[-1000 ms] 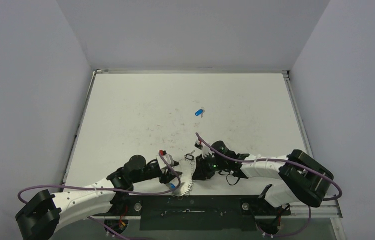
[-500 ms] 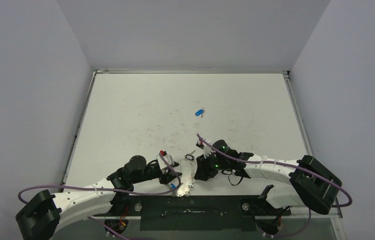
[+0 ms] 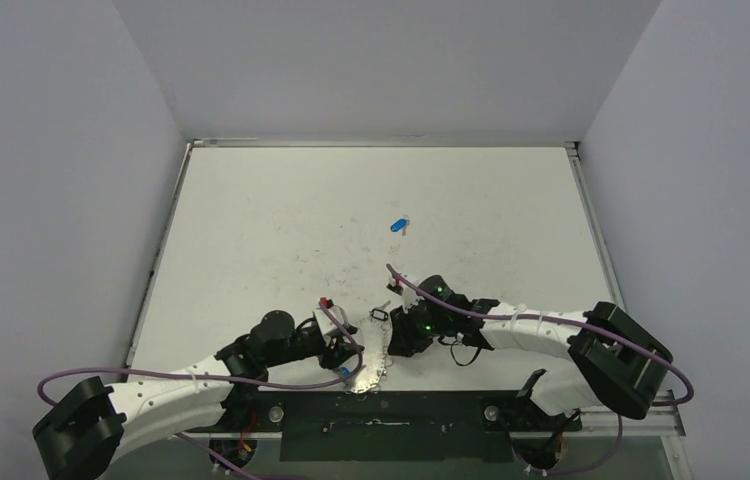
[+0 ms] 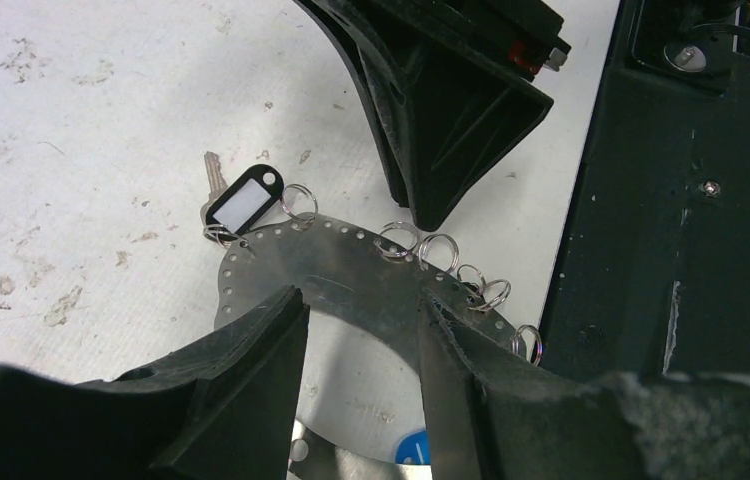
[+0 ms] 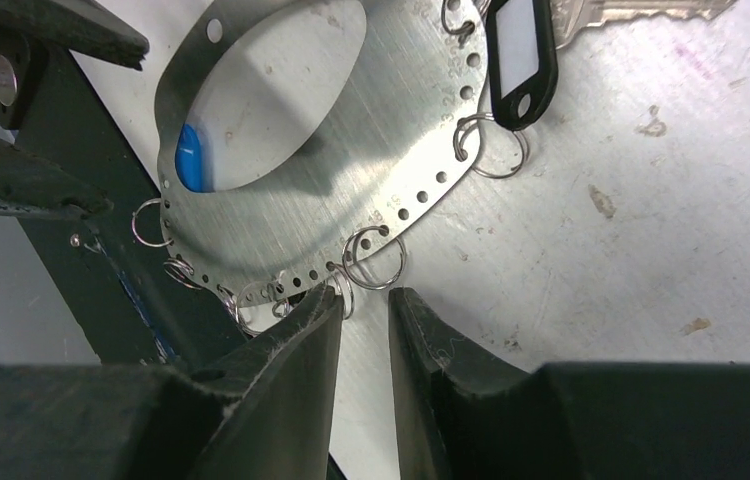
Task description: Put the keys on the keyring
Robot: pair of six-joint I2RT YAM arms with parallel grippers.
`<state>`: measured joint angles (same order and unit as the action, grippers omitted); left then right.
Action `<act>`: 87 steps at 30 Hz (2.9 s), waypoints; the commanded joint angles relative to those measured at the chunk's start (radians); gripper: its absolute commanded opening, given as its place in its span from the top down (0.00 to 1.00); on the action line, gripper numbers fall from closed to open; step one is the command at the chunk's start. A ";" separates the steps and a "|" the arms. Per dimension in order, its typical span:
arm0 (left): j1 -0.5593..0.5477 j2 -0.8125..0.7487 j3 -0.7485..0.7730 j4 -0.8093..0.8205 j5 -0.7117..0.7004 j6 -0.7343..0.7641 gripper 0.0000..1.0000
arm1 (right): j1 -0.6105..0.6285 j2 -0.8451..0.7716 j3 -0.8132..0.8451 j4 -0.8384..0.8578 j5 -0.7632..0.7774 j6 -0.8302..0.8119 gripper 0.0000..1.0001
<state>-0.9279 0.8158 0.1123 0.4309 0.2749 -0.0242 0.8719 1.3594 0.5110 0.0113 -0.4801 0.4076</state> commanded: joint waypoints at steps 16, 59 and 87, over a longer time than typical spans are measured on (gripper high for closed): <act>-0.003 -0.020 0.022 0.000 -0.026 -0.025 0.58 | 0.055 0.125 0.041 0.060 -0.071 0.039 0.95; -0.005 -0.109 -0.074 0.329 0.159 0.038 0.60 | 0.113 -0.278 0.115 0.108 -0.121 -0.301 1.00; -0.005 -0.064 -0.053 0.414 0.218 -0.012 0.76 | 0.129 -0.256 0.115 0.128 -0.140 -0.312 1.00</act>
<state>-0.9283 0.7406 0.0284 0.7692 0.4721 -0.0147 0.9871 1.0950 0.6151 0.0525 -0.5957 0.1009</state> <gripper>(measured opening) 0.214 0.027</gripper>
